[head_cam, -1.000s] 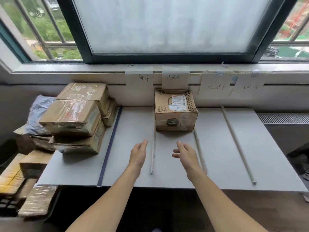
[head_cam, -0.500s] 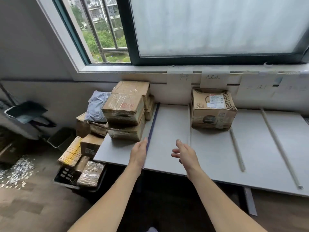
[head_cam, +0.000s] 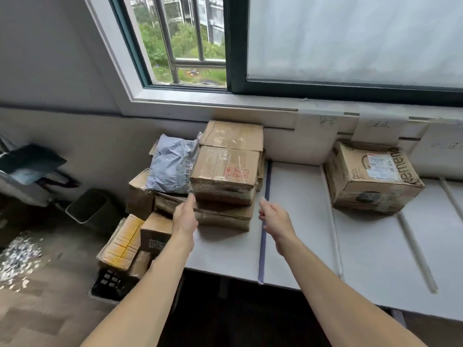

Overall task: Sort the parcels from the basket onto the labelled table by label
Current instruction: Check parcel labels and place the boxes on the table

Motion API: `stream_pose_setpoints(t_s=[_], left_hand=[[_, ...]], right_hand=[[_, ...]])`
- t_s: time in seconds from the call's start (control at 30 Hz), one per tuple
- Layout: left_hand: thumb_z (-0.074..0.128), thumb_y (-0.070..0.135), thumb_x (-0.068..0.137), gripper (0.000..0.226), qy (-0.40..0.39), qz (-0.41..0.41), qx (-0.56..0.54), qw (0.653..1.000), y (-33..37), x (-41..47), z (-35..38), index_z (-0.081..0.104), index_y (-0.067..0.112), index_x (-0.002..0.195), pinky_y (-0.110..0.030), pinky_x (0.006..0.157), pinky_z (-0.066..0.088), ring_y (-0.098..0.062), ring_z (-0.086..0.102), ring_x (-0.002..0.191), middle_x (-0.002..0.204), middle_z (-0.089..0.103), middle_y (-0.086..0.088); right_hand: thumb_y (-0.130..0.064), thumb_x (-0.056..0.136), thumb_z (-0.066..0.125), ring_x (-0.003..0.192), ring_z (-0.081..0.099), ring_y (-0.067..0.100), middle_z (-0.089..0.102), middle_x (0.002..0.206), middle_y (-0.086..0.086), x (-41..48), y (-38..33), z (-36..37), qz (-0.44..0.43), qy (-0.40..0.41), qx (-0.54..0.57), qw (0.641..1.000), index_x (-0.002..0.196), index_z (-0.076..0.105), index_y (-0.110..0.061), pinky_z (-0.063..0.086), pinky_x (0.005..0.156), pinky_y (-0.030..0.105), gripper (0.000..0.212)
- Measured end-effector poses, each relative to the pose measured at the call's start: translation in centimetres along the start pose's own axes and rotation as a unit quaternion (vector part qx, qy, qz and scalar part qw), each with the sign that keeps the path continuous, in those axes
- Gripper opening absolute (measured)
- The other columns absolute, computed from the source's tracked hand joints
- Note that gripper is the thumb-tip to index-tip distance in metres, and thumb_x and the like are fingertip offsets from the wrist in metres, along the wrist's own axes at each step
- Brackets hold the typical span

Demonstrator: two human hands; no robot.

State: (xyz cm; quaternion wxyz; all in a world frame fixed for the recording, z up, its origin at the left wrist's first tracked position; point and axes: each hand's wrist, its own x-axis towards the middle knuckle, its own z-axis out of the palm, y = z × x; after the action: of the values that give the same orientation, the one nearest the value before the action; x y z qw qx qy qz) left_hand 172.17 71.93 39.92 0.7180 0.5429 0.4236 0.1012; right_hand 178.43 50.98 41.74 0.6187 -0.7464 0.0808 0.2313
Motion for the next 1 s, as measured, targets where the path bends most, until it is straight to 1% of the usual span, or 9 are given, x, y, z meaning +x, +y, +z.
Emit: stream_pose_setpoints(t_s=[0.03,0.1,0.2,0.27,0.37,0.5,0.73,0.87,1.0], left_hand=[[0.055,0.046,0.104,0.022,-0.002,-0.006,-0.01,1.0,1.1,1.2,-0.5,0.063,0.026,0.104,-0.034,0.085,0.047,-0.009,0.055,0.087,0.103,0.061,0.004],[0.055,0.038,0.105,0.017,-0.009,-0.008,-0.021,1.0,3.0,3.5,-1.1,0.064,0.024,0.098,-0.037,0.093,0.048,-0.013,0.061,0.092,0.108,0.067,-0.002],[0.052,0.024,0.107,0.025,-0.025,0.019,0.01,0.999,5.6,5.6,-0.8,0.061,0.019,0.129,-0.038,0.105,0.044,-0.013,0.059,0.105,0.125,0.063,-0.001],[0.051,0.018,0.106,0.034,-0.054,0.031,0.04,0.997,7.0,6.4,-0.5,0.055,0.02,0.14,-0.035,0.095,0.05,-0.012,0.061,0.101,0.128,0.062,-0.003],[0.06,0.018,0.102,0.028,-0.084,0.029,0.098,0.991,7.9,6.9,0.1,0.067,0.014,0.128,-0.036,0.089,0.056,-0.016,0.067,0.098,0.122,0.071,-0.006],[0.071,0.023,0.097,0.005,-0.08,0.06,0.1,0.99,7.8,6.1,1.2,0.071,0.019,0.097,-0.038,0.083,0.058,-0.027,0.072,0.101,0.106,0.076,-0.008],[0.068,0.015,0.096,0.009,-0.068,0.104,0.042,0.991,8.5,1.9,4.9,0.066,0.014,0.105,-0.033,0.082,0.051,-0.022,0.064,0.096,0.113,0.07,-0.013],[0.071,0.024,0.093,0.024,-0.158,0.127,-0.024,0.979,8.9,-2.1,7.5,0.053,0.022,0.109,-0.032,0.081,0.048,-0.019,0.061,0.096,0.11,0.062,-0.008],[0.088,0.06,0.059,0.069,-0.195,0.114,0.015,0.974,7.9,-5.7,10.4,0.045,0.033,0.106,-0.049,0.093,0.048,-0.029,0.059,0.108,0.12,0.057,-0.009]], right_hand=[[-0.046,0.105,0.052,0.111,0.061,0.018,0.063,0.106,-0.006,0.8,-0.8,0.9,-0.005,0.016,0.003,1.0,0.124,0.064,-0.012,0.05,0.098,0.038,0.041],[-0.043,0.105,0.054,0.103,0.06,0.012,0.064,0.11,-0.006,2.2,-2.4,2.2,-0.018,0.044,0.006,0.999,0.129,0.062,-0.014,0.052,0.088,0.032,0.039],[-0.031,0.105,0.055,0.098,0.06,0.01,0.065,0.114,-0.003,3.9,-4.8,3.5,-0.026,0.075,0.008,0.997,0.135,0.059,-0.015,0.053,0.083,0.029,0.034],[-0.024,0.105,0.056,0.097,0.061,0.011,0.066,0.114,-0.001,4.6,-5.8,3.8,-0.018,0.088,0.0,0.996,0.131,0.062,-0.013,0.055,0.09,0.034,0.028],[-0.022,0.105,0.056,0.09,0.062,0.01,0.07,0.106,0.002,5.0,-6.0,3.9,-0.014,0.099,-0.009,0.995,0.102,0.067,-0.016,0.055,0.079,0.03,0.013],[-0.026,0.102,0.062,0.092,0.063,0.016,0.068,0.105,0.005,4.9,-6.6,3.3,-0.03,0.147,-0.006,0.989,0.109,0.062,-0.012,0.049,0.068,0.026,0.016],[-0.019,0.1,0.063,0.096,0.063,0.018,0.067,0.104,0.003,4.1,-8.8,-1.2,-0.076,0.159,0.046,0.983,0.11,0.062,-0.012,0.05,0.07,0.027,0.012],[-0.013,0.098,0.062,0.095,0.066,0.023,0.071,0.108,0.011,3.4,-8.5,-5.6,-0.072,0.125,0.12,0.982,0.103,0.064,-0.012,0.058,0.084,0.044,0.005],[-0.011,0.1,0.06,0.099,0.07,0.028,0.073,0.109,0.015,2.0,-7.0,-10.7,-0.085,0.081,0.16,0.98,0.109,0.064,-0.008,0.059,0.084,0.045,0.01]])
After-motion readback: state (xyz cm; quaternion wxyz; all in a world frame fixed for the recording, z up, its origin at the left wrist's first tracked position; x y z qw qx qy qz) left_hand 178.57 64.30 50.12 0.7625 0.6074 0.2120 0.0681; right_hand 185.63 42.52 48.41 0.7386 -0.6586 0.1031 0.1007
